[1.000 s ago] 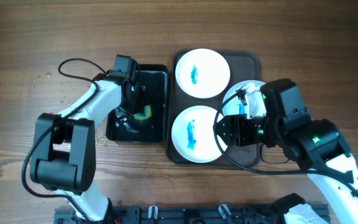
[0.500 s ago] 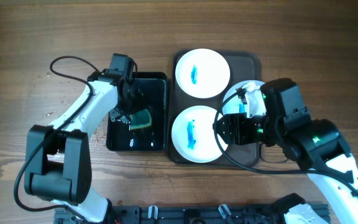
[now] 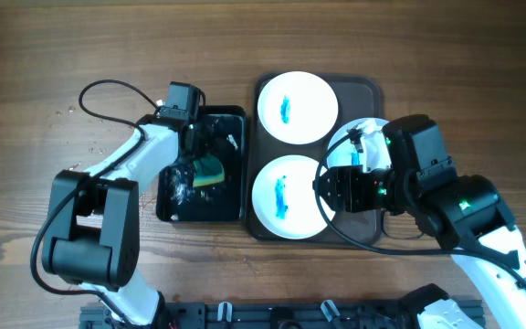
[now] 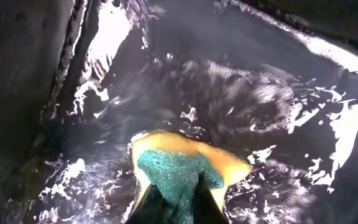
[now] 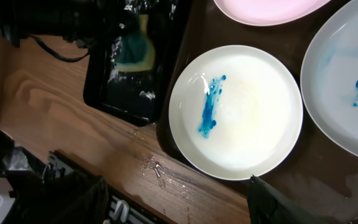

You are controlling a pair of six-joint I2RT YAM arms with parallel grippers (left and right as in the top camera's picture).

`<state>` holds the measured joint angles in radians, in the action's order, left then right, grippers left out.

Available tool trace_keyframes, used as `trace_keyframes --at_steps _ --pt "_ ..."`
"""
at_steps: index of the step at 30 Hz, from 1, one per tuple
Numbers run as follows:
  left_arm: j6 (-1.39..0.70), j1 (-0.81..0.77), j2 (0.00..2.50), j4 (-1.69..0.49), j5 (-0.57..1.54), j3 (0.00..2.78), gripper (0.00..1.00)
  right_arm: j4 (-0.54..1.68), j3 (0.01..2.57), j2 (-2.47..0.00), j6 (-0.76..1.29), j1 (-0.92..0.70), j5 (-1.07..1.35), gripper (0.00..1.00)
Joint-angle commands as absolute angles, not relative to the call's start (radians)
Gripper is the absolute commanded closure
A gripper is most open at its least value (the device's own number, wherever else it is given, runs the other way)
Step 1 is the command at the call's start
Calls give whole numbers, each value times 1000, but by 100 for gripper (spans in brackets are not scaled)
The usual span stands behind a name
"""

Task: Clean dirty plates on tray and stack at the side
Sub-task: 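Reach left gripper to the sponge and right gripper to the front plate, then grasp the green sponge with the left gripper and lift it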

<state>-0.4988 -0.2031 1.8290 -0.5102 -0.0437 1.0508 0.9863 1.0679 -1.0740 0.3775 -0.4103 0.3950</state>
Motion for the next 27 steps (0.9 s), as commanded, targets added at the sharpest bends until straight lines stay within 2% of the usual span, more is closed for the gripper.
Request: trace_keyframes --at_steps 1,2,3,4,13,17,21,22,23,24,26,27 --pt "-447 -201 1794 -565 0 1078 65 981 1071 -1063 393 -416 381 28" --pt "-435 -201 1774 -588 22 1094 50 982 1071 -1063 392 -416 380 28" --pt "-432 -201 1756 -616 39 1108 41 985 1071 -1063 393 -416 366 27" --pt "-430 -201 1736 -646 51 1119 36 989 1071 -1063 393 -416 346 27" --pt "-430 -201 1697 -798 63 1111 35 981 1071 -1064 435 -416 321 26" --pt "-431 -201 1700 -803 64 1109 36 984 1071 -1070 440 -416 321 17" --pt "-431 -201 1700 -816 129 1109 36 987 1071 -1074 445 -416 321 16" --pt "-431 -201 1700 -821 150 1109 32 987 1071 -1074 445 -416 321 15" --pt "-431 -201 1700 -827 168 1109 14 987 1071 -1074 445 -416 321 13" --pt "-434 -201 1700 -832 171 1109 4 987 1071 -1074 446 -416 321 10" --pt "-434 -207 1700 -843 171 1109 3 987 1071 -1075 445 -416 321 0" --pt "-434 -211 1700 -846 171 1109 4 987 1071 -1074 448 -416 321 0"
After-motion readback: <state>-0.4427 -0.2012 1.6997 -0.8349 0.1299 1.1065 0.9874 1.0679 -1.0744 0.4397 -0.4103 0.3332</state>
